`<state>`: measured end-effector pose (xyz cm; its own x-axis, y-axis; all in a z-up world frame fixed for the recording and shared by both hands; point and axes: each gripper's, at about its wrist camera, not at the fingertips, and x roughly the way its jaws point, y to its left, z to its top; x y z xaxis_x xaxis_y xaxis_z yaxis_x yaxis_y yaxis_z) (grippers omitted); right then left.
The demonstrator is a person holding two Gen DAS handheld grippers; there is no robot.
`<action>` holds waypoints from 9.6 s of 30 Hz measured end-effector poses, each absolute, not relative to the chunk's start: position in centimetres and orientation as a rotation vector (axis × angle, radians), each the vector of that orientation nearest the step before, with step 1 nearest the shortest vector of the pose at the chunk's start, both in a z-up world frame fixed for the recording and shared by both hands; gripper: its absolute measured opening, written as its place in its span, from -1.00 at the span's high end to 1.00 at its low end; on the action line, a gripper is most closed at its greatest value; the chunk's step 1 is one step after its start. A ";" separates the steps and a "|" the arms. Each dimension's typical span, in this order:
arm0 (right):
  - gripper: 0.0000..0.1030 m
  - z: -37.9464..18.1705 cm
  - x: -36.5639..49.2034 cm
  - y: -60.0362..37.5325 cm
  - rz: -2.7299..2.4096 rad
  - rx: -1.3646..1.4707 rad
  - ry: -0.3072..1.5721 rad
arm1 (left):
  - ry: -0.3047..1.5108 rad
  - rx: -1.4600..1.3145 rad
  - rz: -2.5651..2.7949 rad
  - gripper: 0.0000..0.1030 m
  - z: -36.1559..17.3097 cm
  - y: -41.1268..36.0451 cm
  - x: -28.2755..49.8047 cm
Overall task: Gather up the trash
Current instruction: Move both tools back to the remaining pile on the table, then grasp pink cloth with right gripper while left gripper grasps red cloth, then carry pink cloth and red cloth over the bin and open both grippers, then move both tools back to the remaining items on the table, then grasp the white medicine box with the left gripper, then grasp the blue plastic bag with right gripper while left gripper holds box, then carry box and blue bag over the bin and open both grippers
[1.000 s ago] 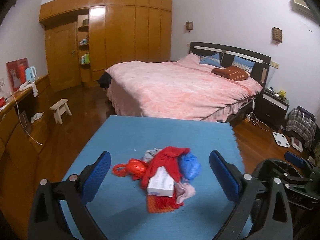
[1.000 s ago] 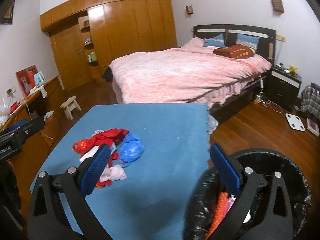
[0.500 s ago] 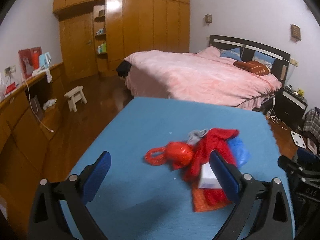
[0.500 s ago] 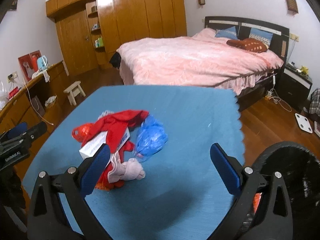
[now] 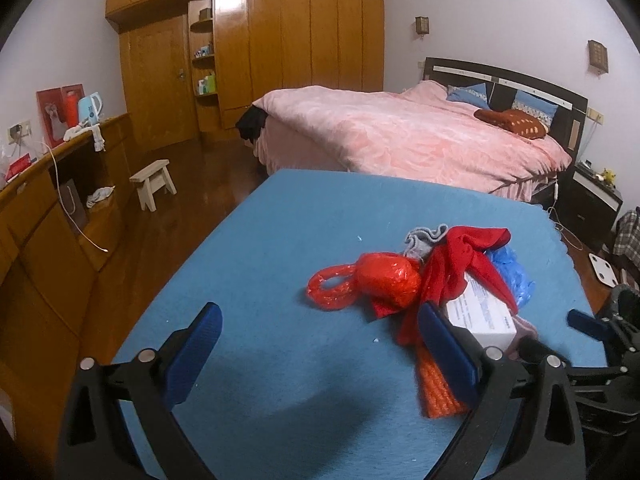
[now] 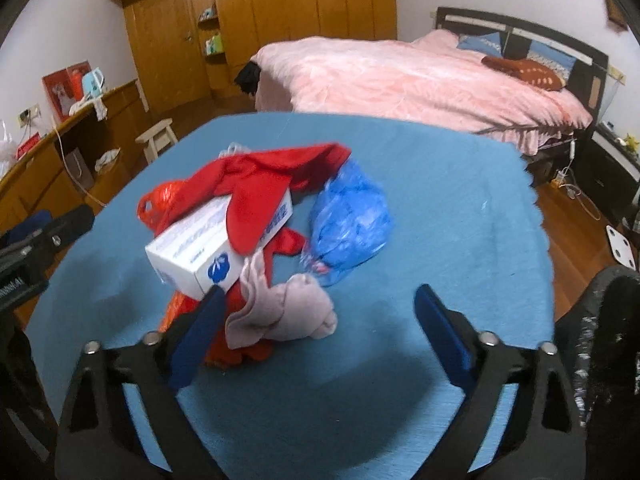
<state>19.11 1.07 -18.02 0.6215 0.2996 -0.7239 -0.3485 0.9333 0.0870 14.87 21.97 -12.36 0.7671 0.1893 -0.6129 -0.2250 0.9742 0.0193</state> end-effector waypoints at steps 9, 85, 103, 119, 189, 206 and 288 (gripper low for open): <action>-0.34 -19.8 20.1 2.2 0.421 -0.055 0.894 | 0.678 -0.048 0.222 -0.86 -12.8 22.0 15.1; 0.11 -7.7 18.5 -10.1 0.356 0.085 0.676 | 0.542 -0.115 -0.184 0.91 -4.4 9.9 18.2; 0.11 -4.5 13.2 -18.8 0.217 0.102 0.623 | 0.544 -0.059 -0.319 0.91 -2.3 1.3 16.1; 0.11 -4.0 8.7 -28.8 0.026 0.134 0.598 | 0.556 0.004 -0.520 0.91 -1.5 -10.0 14.6; -0.89 -9.6 16.8 -16.9 0.142 0.099 0.665 | 0.616 0.012 0.024 -0.73 -8.1 9.3 17.3; -0.89 -14.6 20.7 -10.6 0.194 0.055 0.748 | 0.747 -0.020 0.067 -0.71 -15.3 13.6 20.4; 0.16 -10.8 21.5 -7.9 0.321 0.086 0.725 | 0.630 -0.032 0.028 -0.05 -8.4 12.1 18.1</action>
<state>21.52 -7.85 -10.77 0.7018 0.3176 -0.6376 -0.2582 0.9477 0.1878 18.07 12.14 -8.42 0.8076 0.0161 -0.5896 -0.0354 0.9992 -0.0211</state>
